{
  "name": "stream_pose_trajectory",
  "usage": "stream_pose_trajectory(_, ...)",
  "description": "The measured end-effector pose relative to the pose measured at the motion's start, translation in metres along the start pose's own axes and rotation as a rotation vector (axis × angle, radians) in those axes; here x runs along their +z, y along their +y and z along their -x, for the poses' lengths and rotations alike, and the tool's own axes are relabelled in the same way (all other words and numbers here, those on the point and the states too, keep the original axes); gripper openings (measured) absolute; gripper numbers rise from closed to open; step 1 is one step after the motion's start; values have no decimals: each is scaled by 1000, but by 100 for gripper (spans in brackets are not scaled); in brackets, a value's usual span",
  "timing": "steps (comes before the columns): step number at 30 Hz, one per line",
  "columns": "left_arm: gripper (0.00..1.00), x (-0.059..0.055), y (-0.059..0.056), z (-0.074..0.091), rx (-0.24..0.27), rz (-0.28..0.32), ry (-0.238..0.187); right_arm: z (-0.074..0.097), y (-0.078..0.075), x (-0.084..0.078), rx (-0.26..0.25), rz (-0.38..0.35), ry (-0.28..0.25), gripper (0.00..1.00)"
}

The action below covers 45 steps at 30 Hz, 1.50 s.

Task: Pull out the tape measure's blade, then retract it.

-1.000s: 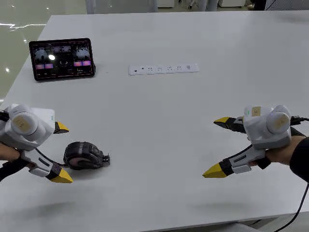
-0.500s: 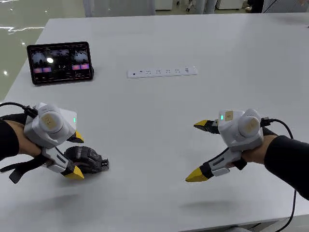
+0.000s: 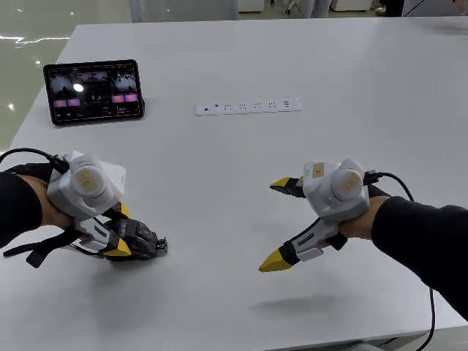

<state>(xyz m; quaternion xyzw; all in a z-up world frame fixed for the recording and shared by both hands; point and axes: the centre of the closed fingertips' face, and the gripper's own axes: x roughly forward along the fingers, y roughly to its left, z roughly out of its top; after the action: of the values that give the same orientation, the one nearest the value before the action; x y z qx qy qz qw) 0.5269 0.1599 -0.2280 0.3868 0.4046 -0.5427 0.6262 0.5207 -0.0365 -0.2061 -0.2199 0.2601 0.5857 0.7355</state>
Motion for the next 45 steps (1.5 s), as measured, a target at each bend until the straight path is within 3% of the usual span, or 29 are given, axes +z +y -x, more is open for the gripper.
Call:
stream_pose_trajectory(11, 29, 1, -2, -4, 12, -6, 23, -28, -5, 10, 18, 3, -8, 99)
stream_pose_trajectory(29, 28, 3, -2, -3, 29, -11, 9, -85, 3, 39, 61, -27, -6, 99)
stream_pose_trajectory(32, 28, 3, -2, -3, 29, -11, 2, -90, 7, 46, 87, -31, -4, 87)
stream_pose_trajectory(35, 29, 3, -2, -3, 28, -9, -7, -97, 11, 52, 93, -9, 7, 90)
stream_pose_trajectory(41, 29, 3, -1, -3, 24, -11, -7, -109, 18, 60, 122, 31, 13, 85)
stream_pose_trajectory(45, 29, 3, -1, -3, 28, -13, -9, -116, 22, 59, 136, 64, 23, 76)
